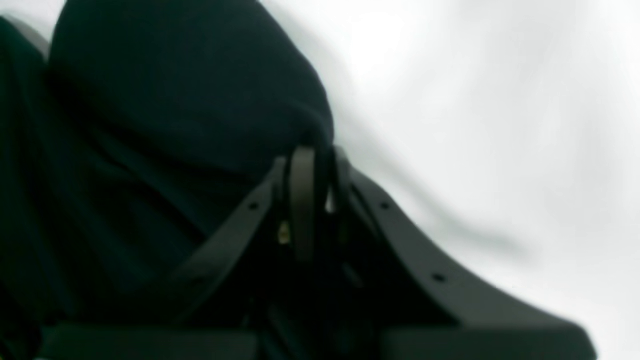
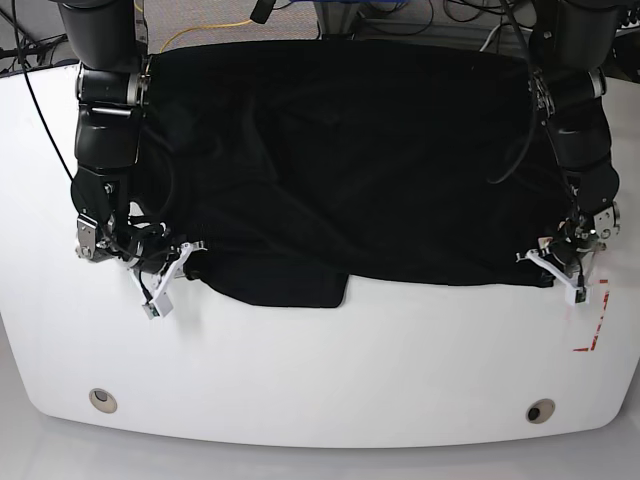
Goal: Fold the T-shirt properly
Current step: 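Grasp the shirt side with the left gripper, matching the right gripper, then lift both held sides and fold them over toward the robot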
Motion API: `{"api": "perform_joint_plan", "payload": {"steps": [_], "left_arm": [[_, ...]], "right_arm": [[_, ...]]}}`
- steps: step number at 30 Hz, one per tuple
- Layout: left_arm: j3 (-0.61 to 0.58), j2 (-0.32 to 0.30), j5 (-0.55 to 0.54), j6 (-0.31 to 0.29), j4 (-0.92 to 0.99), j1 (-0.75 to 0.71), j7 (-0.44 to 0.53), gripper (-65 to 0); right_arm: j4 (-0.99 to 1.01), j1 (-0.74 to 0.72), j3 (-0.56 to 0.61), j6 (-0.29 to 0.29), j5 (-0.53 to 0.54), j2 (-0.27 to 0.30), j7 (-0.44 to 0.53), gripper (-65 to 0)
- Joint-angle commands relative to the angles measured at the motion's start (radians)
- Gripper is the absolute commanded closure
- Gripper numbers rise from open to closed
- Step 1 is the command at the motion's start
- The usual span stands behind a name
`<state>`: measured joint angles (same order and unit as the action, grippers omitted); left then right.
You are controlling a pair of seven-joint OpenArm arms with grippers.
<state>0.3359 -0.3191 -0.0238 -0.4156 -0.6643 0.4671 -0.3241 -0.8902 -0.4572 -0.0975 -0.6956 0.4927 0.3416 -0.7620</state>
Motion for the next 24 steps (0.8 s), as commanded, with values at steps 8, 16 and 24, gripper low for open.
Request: {"api": "perform_joint_plan", "payload": {"steps": [8,16,24], "left_arm": [[-0.002,0.008,-0.024,-0.016,-0.317,-0.072,-0.132,0.0],[-0.001,0.013,-0.132,-0.108,-0.584,-0.170,-0.267,0.0],[0.004,0.021,-0.143,-0.118,-0.878,-0.330,-0.356,0.0]], "right_arm": [[-0.162,-0.033,-0.106,-0.003,0.008,0.029,-0.096,-4.1],[-0.344,-0.004,-0.186,-0.003,0.017,0.049,-0.239,-4.1],[-0.594,0.102,-0.307,-0.003,0.017,0.041,-0.383,-4.1]]}}
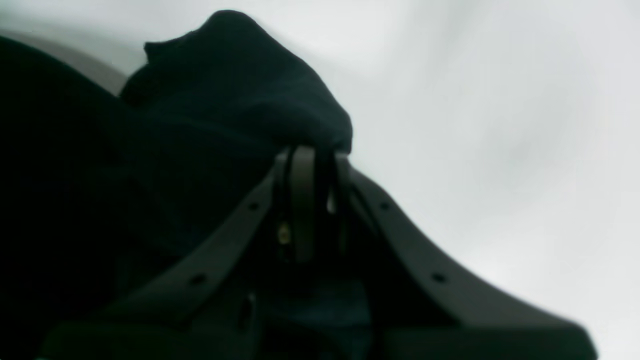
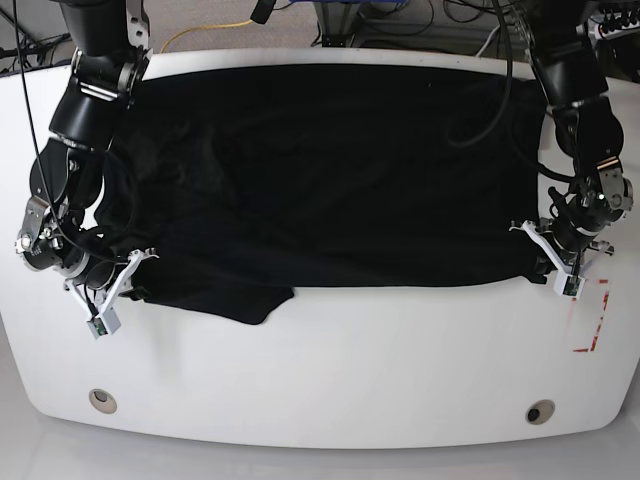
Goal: Fold the T-shirt properly
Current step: 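Lift both held sides and fold them over toward the robot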
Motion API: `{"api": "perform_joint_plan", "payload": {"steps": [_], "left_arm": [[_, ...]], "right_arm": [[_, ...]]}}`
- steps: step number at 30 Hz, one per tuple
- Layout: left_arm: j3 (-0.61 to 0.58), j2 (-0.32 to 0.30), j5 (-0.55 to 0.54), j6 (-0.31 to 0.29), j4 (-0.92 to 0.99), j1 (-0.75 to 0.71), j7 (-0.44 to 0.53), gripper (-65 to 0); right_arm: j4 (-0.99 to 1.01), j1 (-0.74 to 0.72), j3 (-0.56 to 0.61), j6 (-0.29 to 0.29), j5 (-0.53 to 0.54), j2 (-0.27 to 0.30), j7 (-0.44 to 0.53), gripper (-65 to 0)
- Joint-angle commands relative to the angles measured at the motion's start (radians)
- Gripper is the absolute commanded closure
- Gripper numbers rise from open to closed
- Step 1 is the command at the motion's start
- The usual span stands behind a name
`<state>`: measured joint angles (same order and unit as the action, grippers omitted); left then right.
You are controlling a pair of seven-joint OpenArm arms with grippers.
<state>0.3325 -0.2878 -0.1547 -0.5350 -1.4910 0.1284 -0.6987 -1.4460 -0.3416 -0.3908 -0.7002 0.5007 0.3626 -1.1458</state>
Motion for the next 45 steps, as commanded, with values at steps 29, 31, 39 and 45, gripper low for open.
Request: {"api": "perform_joint_plan", "payload": {"steps": [29,31,39,45], "left_arm": [[0.224,0.022,-0.044,-0.076,-0.339,-0.368,-0.049,0.0],[0.224,0.022,-0.044,-0.076,-0.336,-0.388,-0.049,0.0],[0.219,0.022,-0.044,-0.076,-0.337,-0.474,-0.049,0.0],[0.216,0.022,-0.042,-0.107,-0.333,-0.504,-0.049,0.0]], "right_arm": [[-0.371,0.418,-0.282,0.002,0.181,0.008,-0.076,-4.1],[-0.387,0.431,-0.307,0.002,0.181,0.003,-0.099,-4.1],[-0.441,0.540,-0.351,0.002,0.181,-0.010,-0.133,-4.3],[-0.442,0.586,-0.351,0.002,0.181,-0.073,-0.133,-4.6]]}}
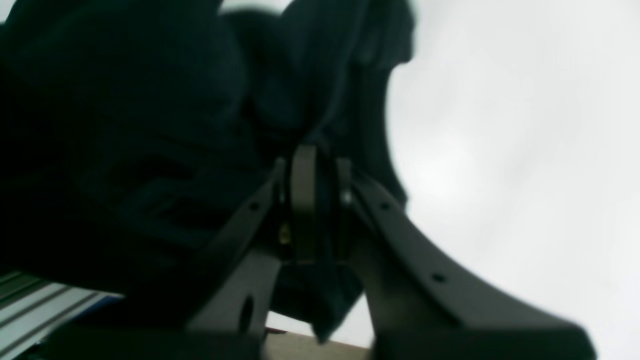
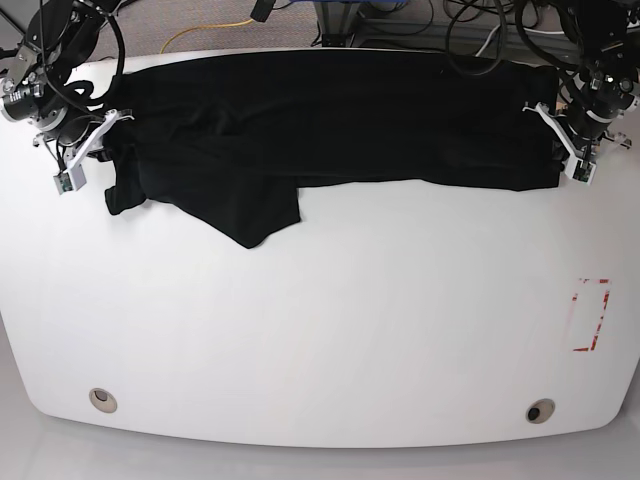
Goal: Fold the T-shirt properly
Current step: 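Lift both held sides and fold them over toward the robot, then release the folded edge and reposition the right gripper on the shirt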
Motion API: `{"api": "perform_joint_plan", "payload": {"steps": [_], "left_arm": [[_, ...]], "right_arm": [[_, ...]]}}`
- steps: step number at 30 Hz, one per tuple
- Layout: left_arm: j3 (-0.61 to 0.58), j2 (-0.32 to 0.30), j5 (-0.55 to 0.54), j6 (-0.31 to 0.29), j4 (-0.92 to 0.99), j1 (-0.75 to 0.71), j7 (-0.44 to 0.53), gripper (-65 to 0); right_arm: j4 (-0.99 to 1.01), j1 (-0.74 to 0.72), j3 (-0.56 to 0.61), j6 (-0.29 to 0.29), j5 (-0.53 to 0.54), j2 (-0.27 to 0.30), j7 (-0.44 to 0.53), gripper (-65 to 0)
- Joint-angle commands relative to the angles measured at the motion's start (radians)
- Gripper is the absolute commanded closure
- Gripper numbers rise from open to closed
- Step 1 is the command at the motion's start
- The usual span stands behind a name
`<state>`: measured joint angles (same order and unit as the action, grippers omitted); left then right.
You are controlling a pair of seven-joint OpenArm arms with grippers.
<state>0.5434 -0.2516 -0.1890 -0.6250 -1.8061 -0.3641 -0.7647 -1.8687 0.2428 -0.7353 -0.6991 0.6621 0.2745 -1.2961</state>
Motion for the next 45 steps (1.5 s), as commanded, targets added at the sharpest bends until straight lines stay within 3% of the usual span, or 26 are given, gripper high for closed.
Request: {"api": "perform_joint_plan", "payload": {"steps": [1,4,6,9,12,14,16,24,29,34,40,42,45], "left_arm": [[0.005,-0.015,-0.007,-0.032,-0.017,-0.014,0.017,0.0],[0.005,-0.016,-0.004,-0.073,-0.016,-0.016,0.017,-0.1],[0.005,-0.016,0.004,-0.073,-0.007,-0.016,0.017,-7.2],[0.005,-0.016,0.038,-0.073,0.007,-0.011,0.017,-23.9],[0.005,-0.016,0.053,-0.073,0.009,-0.011,0.017,-38.9],[0.010,-0.016,0.050,-0.073,0.006,-0.011,0.017,-43.3],[0.010,-0.016,0.047,-0.073,-0.005,-0.009,0.017,-42.5],[0.010,-0.008,0.038,-0.073,-0.165,-0.008,0.017,-39.3],[0.010,0.034,0.016,-0.073,-0.166,-0.008,0.017,-39.2],[0.005,0.077,0.018,-0.073,-0.131,-0.009,0.017,-39.2],[0.004,0.094,0.070,-0.073,0.024,-0.008,0.020,-39.2],[0.004,0.094,0.075,-0.073,0.068,-0.006,0.021,-39.2],[0.004,0.091,0.079,-0.073,0.116,0.017,0.021,-39.2]], "right_arm": [[-0.021,0.005,-0.007,0.001,0.020,0.007,0.017,-4.8],[-0.047,0.011,-0.005,0.001,0.020,-0.013,0.017,-4.9],[-0.078,0.010,-0.005,0.001,0.020,-0.019,0.017,-7.6],[-0.119,-0.006,-0.005,0.001,0.020,-0.019,0.016,-20.0],[-0.124,-0.018,-0.008,0.001,0.020,-0.019,0.006,-37.7],[-0.122,-0.038,-0.005,0.001,0.020,-0.017,0.003,-47.7],[-0.119,-0.059,0.000,0.001,0.020,-0.019,0.002,-49.1],[0.007,-0.145,0.076,0.001,0.009,-0.021,0.002,-42.6],[0.128,-0.173,0.076,0.001,0.009,-0.028,0.002,-37.7],[0.165,-0.167,0.076,0.001,0.017,-0.030,0.003,-26.8],[0.103,-0.139,0.076,0.001,0.018,-0.034,0.002,-3.6],[0.079,-0.135,0.076,0.001,0.020,-0.034,0.002,0.0],[0.039,-0.107,0.069,0.001,0.020,-0.033,-0.006,0.0]]}}
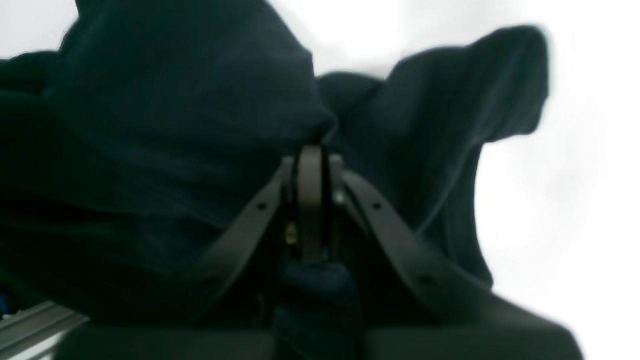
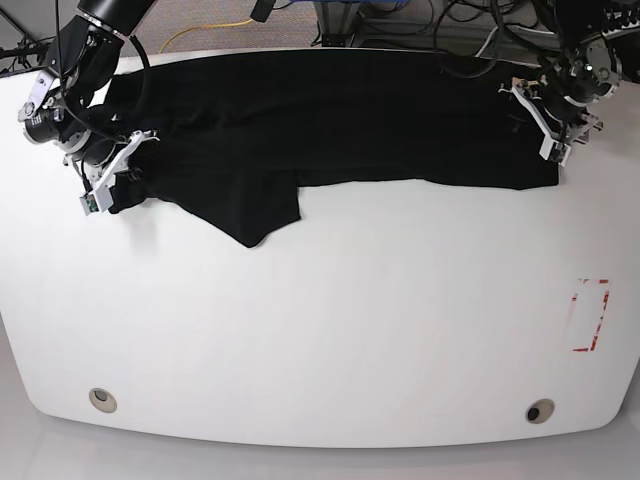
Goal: Fold the T-shirt properly
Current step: 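Release the folded edge and reposition the right gripper on the shirt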
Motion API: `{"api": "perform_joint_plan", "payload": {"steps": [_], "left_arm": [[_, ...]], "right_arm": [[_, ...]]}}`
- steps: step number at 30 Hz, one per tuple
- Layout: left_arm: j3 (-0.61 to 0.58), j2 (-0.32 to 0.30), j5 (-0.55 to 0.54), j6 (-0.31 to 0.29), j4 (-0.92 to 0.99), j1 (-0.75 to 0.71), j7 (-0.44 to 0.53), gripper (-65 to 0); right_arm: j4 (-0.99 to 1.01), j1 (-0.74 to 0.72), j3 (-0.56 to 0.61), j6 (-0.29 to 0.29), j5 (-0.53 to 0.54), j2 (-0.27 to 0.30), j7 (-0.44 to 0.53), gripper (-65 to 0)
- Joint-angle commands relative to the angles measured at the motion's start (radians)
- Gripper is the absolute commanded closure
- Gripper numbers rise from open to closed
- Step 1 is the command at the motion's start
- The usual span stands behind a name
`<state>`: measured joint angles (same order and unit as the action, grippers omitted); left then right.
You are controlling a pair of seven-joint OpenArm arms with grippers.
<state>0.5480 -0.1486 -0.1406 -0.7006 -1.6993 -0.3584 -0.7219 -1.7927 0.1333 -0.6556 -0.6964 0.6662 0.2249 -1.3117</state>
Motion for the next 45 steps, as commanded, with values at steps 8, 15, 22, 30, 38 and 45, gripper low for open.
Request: {"api": "perform_joint_plan", "payload": {"steps": [8,15,22,30,38,45], "left_arm": [[0.001,-0.016,0.034,0.002,0.031,0.022,-0.021,-39.2],[-0.001,-0.016,0.034,0.002,0.046,0.023,-0.021,-39.2],[0.002,-0.016,0.034,0.002,0.052,0.037,-0.021,-39.2],[0.002,-0.030,0.034,0.002,0.051,0.040,-0.021,-39.2],[0.005,-0.030,0.034,0.002,0.044,0.042,-0.021,-39.2],[0.008,-0.030,0.034,0.002,0.048,0.040,-0.021,-39.2]], "right_arm": [[-0.118,0.099,-0.069,-0.002,0.158,0.026,0.001,0.0],[-0.178,0.223,-0.145,-0.002,0.237,0.018,-0.022,0.0],[-0.172,0.283,-0.200,-0.002,0.231,0.018,-0.016,0.0],[-0.080,0.282,-0.201,-0.002,0.229,0.028,-0.016,-3.6],[-0.114,0.292,-0.214,-0.002,0.277,0.052,-0.018,-41.4],[-0.203,0.319,-0.258,-0.002,0.496,0.044,-0.019,-44.5]]}}
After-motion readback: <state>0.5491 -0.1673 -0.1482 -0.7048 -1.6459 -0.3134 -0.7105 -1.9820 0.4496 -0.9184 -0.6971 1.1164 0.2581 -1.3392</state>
